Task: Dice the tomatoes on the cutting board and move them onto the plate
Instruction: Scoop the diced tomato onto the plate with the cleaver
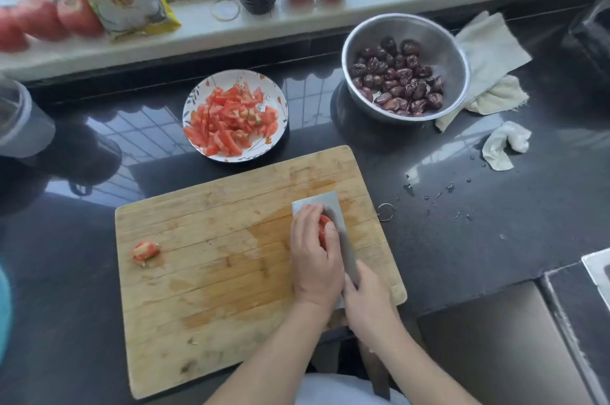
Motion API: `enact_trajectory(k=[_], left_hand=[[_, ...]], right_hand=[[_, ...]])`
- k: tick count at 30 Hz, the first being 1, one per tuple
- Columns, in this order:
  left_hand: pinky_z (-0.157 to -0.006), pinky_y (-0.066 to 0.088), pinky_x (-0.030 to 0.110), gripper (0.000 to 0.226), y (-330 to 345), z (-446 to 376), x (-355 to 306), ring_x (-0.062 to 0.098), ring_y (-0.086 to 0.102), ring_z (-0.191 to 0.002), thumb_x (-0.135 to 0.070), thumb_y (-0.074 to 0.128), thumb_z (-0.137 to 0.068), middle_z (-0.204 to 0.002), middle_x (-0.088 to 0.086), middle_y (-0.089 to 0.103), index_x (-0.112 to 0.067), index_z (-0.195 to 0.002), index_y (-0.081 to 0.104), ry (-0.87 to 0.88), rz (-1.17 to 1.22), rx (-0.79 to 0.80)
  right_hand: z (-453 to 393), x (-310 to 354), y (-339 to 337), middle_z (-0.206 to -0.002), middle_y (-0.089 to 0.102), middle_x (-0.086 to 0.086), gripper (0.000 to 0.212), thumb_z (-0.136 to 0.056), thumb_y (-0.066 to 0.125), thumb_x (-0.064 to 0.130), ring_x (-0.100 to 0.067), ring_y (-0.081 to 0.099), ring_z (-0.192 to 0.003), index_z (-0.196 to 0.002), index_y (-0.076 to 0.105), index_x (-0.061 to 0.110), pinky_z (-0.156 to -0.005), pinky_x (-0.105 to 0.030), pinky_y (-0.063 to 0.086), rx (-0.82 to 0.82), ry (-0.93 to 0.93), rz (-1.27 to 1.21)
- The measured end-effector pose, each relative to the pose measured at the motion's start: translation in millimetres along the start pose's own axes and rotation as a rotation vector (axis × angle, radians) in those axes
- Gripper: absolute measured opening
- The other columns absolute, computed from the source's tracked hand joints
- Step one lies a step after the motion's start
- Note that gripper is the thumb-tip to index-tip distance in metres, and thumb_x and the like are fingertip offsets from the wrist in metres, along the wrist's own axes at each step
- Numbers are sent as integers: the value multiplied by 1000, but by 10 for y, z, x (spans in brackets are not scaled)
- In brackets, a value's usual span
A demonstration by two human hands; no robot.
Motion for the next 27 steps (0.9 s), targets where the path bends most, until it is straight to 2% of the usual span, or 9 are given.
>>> enact_trajectory(k=[4,7,10,12,14,18,21,25,27], left_hand=[[-113,47,42,45,-73,-89,-11,14,56,-132,-33,43,-102,-133,-1,66,-8,-127,71,-3,48,-53],[-110,47,39,44,-279,-324,-228,14,59,-125,-34,44,-99,-125,-1,69,-9,-120,73,37,81,-70],[-106,46,31,30,-520,-871,-616,12,58,-116,-26,51,-99,-119,-4,66,-12,-118,70,151,79,-42],[-104,41,25,27,-671,-1344,-830,13,53,-114,-26,55,-98,-118,-1,62,-13,-118,68,281,-16,-10],[-100,35,22,24,-758,-1794,-910,16,49,-110,-27,57,-98,-113,3,58,-11,-112,67,421,-185,14],[-91,33,26,12,-811,-2419,-756,20,43,-100,-16,54,-101,-102,3,49,-7,-98,61,428,-267,1],[-92,38,36,12,-827,-2642,-540,20,41,-96,-14,47,-104,-101,4,47,-10,-97,55,392,-362,19],[-102,41,39,18,-868,-2694,-283,27,51,-107,-16,48,-103,-109,9,59,-8,-103,64,404,-578,98],[-111,37,42,19,-864,-2666,-259,30,55,-104,-17,52,-98,-102,10,65,-8,-95,68,466,-692,96]], right_hand=[[62,85,195,-70,63,6,15,-94,47,36,-21,57,-65,-85,57,30,-61,-36,47,13,88,-193],[31,452,72,-79,66,8,17,-95,44,27,-18,61,-74,-88,58,30,-65,-34,49,63,31,-198],[-134,1146,-129,-76,68,-7,26,-85,40,13,-20,58,-59,-96,60,25,-52,-29,44,175,-25,-253],[-340,1629,-246,-74,67,-21,34,-76,40,6,-24,53,-55,-98,61,18,-51,-33,43,204,-91,-304],[-555,2021,-323,-70,63,-18,31,-78,37,1,-25,52,-56,-96,60,14,-50,-34,41,183,-118,-343],[-945,2342,-318,-92,58,-13,32,-83,36,5,-22,54,-57,-106,56,11,-52,-32,41,144,-8,-389],[-1164,2332,-306,-95,62,-14,45,-78,36,8,-22,58,-52,-120,54,13,-54,-33,42,100,33,-285],[-1269,2325,-479,-91,60,-11,45,-84,37,4,-24,64,-61,-126,51,12,-58,-34,48,26,78,-139],[-1222,2302,-597,-86,61,-13,40,-85,38,5,-28,68,-67,-122,52,10,-61,-36,50,4,44,-58]])
Point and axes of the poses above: each hand's wrist, its own z-axis away from the middle knuckle, its own y-axis out of the palm, x = y × z, the point moved 3 cm from there along -z, towards the middle knuckle
